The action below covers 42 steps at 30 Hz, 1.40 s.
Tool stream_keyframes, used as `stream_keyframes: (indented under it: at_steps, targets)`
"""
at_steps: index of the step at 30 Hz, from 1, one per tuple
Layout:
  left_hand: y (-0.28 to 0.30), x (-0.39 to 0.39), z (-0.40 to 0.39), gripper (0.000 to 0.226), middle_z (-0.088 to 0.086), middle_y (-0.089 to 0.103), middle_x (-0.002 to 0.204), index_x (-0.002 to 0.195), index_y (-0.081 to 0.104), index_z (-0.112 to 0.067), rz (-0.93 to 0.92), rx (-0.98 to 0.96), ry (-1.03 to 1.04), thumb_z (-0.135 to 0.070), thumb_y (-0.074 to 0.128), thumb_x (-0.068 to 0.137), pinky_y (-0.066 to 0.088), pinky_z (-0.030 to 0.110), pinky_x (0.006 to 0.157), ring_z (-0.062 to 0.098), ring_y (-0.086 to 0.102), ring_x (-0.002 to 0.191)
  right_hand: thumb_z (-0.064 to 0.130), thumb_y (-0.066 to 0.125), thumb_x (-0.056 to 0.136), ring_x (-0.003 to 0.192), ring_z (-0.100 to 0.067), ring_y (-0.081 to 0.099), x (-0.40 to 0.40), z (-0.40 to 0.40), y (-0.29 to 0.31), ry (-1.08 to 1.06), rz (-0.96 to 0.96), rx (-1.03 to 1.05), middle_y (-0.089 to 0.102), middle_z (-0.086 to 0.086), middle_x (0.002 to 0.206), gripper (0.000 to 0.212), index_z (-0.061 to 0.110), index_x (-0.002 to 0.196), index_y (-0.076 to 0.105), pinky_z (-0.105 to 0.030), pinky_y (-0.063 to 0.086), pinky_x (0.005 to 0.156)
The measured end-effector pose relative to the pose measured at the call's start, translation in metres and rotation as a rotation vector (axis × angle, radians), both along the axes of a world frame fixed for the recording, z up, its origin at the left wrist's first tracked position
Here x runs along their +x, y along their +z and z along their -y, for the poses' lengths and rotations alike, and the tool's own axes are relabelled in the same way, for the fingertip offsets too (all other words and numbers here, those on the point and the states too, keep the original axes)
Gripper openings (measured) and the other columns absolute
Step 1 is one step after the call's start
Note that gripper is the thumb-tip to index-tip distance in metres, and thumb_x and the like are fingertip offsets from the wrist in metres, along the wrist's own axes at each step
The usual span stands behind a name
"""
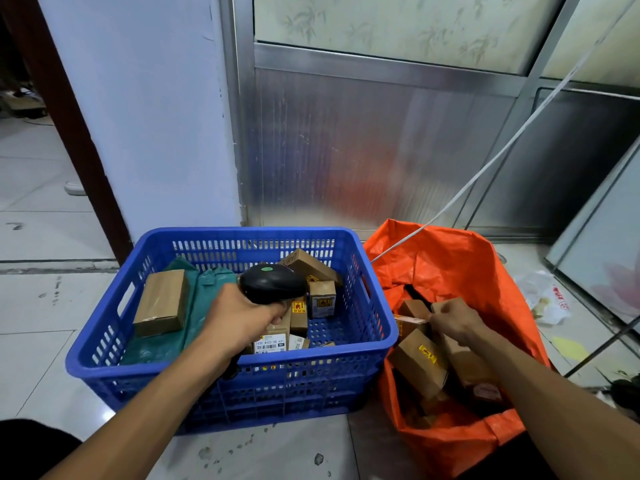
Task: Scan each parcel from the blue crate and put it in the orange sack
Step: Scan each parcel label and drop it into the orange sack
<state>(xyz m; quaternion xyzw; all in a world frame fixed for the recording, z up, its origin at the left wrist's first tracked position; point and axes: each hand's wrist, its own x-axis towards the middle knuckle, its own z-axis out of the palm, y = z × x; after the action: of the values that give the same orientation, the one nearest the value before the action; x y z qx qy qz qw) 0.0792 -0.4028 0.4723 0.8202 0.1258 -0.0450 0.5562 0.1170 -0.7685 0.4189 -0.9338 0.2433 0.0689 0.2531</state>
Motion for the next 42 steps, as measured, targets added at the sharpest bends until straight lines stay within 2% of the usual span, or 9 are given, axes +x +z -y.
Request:
stream_keyframes:
  at_steps: [3, 7, 12, 20, 25, 31, 34, 38, 42]
  targets:
    - [0.0, 0.001, 0.0, 0.005, 0.009, 0.076, 0.071, 0.08, 0.075, -0.011, 0.002, 0.024, -0.026, -0.012, 0.08, 0.081, 0.055, 0.04, 0.072, 0.017, 0.059, 0.057, 0.031, 0.061, 0.091, 0.087, -0.026, 0.061, 0.007, -0.032, 0.015, 0.176, -0.002, -0.065, 0.068, -0.011, 0.098, 0.021, 0.011, 0.094, 0.067, -0.032, 0.042, 0.067]
    - [0.0, 0.006, -0.005, 0.005, 0.005, 0.076, 0.07, 0.079, 0.075, -0.015, -0.015, 0.105, -0.042, -0.013, 0.08, 0.079, 0.059, 0.043, 0.077, 0.018, 0.062, 0.062, 0.033, 0.061, 0.095, 0.12, -0.023, 0.058, 0.018, -0.077, 0.026, 0.397, 0.146, -0.019, 0.062, -0.006, 0.134, 0.042, 0.01, 0.131, 0.062, -0.032, 0.045, 0.094]
    - [0.008, 0.018, -0.019, 0.004, 0.001, 0.067, 0.058, 0.074, 0.074, -0.012, -0.031, 0.195, -0.033, -0.013, 0.078, 0.075, 0.053, 0.035, 0.063, 0.017, 0.06, 0.056, 0.03, 0.059, 0.099, 0.112, -0.018, 0.058, 0.015, -0.128, 0.038, 0.634, 0.2, 0.025, 0.064, -0.002, 0.123, 0.034, 0.011, 0.127, 0.063, -0.026, 0.043, 0.088]
    - [0.005, 0.033, -0.04, 0.012, 0.004, 0.073, 0.071, 0.081, 0.075, -0.015, -0.019, 0.229, -0.01, -0.019, 0.079, 0.071, 0.06, 0.041, 0.075, 0.02, 0.064, 0.065, 0.028, 0.057, 0.098, 0.087, -0.025, 0.063, 0.022, -0.18, -0.007, 0.779, 0.019, 0.069, 0.069, -0.007, 0.094, 0.021, 0.01, 0.092, 0.068, -0.041, 0.052, 0.078]
    - [0.004, 0.039, -0.038, 0.008, 0.004, 0.071, 0.068, 0.08, 0.073, -0.015, -0.038, 0.246, -0.074, -0.016, 0.08, 0.076, 0.059, 0.041, 0.075, 0.02, 0.063, 0.063, 0.026, 0.06, 0.098, 0.094, -0.023, 0.065, 0.036, -0.206, -0.054, 0.653, -0.1, 0.211, 0.072, -0.01, 0.101, 0.024, 0.005, 0.101, 0.073, -0.039, 0.052, 0.082]
    - [0.01, 0.045, -0.035, 0.012, 0.003, 0.064, 0.059, 0.077, 0.071, -0.017, -0.025, 0.241, -0.081, -0.019, 0.08, 0.07, 0.061, 0.045, 0.073, 0.024, 0.063, 0.061, 0.022, 0.061, 0.093, 0.074, -0.024, 0.057, 0.062, -0.238, -0.099, 0.613, -0.226, 0.176, 0.07, -0.027, 0.101, 0.031, -0.008, 0.096, 0.069, -0.034, 0.041, 0.064]
    - [0.014, 0.048, -0.039, 0.011, 0.004, 0.068, 0.063, 0.075, 0.072, -0.017, -0.023, 0.246, -0.072, -0.021, 0.077, 0.066, 0.061, 0.045, 0.072, 0.028, 0.07, 0.068, 0.02, 0.059, 0.094, 0.098, -0.033, 0.064, 0.077, -0.254, -0.111, 0.644, -0.273, 0.072, 0.066, -0.025, 0.115, 0.034, -0.004, 0.117, 0.063, -0.038, 0.049, 0.074]
    - [0.017, 0.052, -0.041, 0.012, 0.003, 0.071, 0.069, 0.076, 0.074, -0.017, -0.021, 0.241, -0.049, -0.023, 0.077, 0.067, 0.06, 0.04, 0.071, 0.026, 0.072, 0.074, 0.015, 0.052, 0.094, 0.13, -0.033, 0.047, 0.094, -0.266, -0.125, 0.722, -0.295, -0.077, 0.04, -0.015, 0.147, 0.054, 0.009, 0.147, 0.04, -0.038, 0.043, 0.101]
    - [0.019, 0.055, -0.04, 0.016, 0.001, 0.072, 0.078, 0.086, 0.074, -0.019, -0.022, 0.252, -0.031, -0.026, 0.077, 0.072, 0.06, 0.036, 0.077, 0.021, 0.07, 0.084, 0.015, 0.05, 0.095, 0.135, -0.034, 0.04, 0.104, -0.273, -0.143, 0.712, -0.343, -0.114, 0.037, -0.015, 0.151, 0.054, 0.007, 0.147, 0.037, -0.038, 0.038, 0.106]
